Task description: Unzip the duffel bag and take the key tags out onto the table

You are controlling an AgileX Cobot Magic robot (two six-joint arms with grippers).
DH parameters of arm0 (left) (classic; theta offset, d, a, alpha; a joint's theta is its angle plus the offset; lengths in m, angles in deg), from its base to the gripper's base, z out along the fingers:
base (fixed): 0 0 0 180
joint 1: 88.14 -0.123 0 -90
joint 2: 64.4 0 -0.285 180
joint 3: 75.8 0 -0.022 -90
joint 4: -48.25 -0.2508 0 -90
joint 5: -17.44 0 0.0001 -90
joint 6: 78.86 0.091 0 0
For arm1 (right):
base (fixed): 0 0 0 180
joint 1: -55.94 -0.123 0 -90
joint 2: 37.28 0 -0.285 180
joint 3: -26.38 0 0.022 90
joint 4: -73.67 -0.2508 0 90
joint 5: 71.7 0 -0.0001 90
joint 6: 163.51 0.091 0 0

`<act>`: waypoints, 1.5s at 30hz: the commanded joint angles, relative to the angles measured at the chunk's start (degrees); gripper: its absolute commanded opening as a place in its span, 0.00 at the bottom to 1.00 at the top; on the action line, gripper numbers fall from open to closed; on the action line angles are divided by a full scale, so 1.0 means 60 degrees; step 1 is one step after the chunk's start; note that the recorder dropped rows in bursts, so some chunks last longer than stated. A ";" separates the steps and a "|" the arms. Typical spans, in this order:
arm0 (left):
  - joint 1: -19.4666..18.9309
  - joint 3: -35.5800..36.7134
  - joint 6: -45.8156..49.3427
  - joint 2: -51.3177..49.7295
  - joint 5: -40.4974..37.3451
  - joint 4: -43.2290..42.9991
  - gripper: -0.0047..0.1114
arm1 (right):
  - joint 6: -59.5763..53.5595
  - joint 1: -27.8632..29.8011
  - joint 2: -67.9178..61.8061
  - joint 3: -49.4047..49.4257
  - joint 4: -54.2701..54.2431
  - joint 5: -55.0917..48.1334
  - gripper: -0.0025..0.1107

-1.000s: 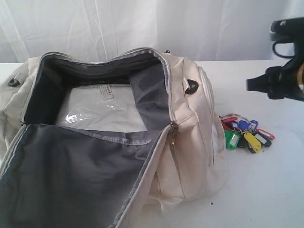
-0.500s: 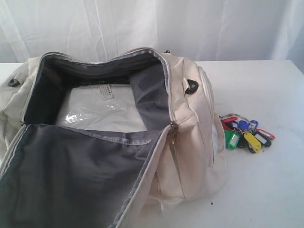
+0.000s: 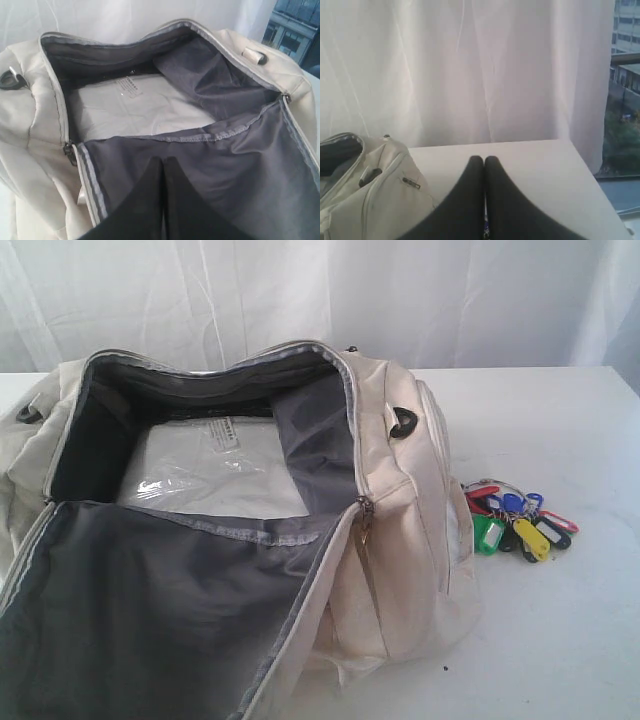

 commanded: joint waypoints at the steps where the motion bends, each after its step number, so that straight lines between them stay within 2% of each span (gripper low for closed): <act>1: -0.0021 0.0417 0.0267 0.0054 0.1141 0.0026 0.04 | -0.0720 0.0054 0.0596 0.0280 -0.0945 -0.0221 0.02; 7: -0.0021 0.0441 0.0343 0.0054 0.1195 0.0026 0.04 | -0.1804 0.0054 0.0596 0.0453 -0.1698 -0.0384 0.02; 14: -0.0021 0.0441 0.0343 0.0054 0.1177 0.0026 0.04 | -0.1799 0.0054 0.0596 0.0608 -0.1699 -0.1956 0.02; 41: -0.0021 0.0441 0.0364 0.0054 0.1120 0.0026 0.04 | -0.1799 0.0054 0.0596 0.0608 -0.1718 -0.1993 0.02; 45: -0.0564 0.0441 0.0831 0.0163 0.0662 -0.0075 0.04 | -0.1799 0.0054 0.0596 0.0608 -0.1718 -0.1993 0.02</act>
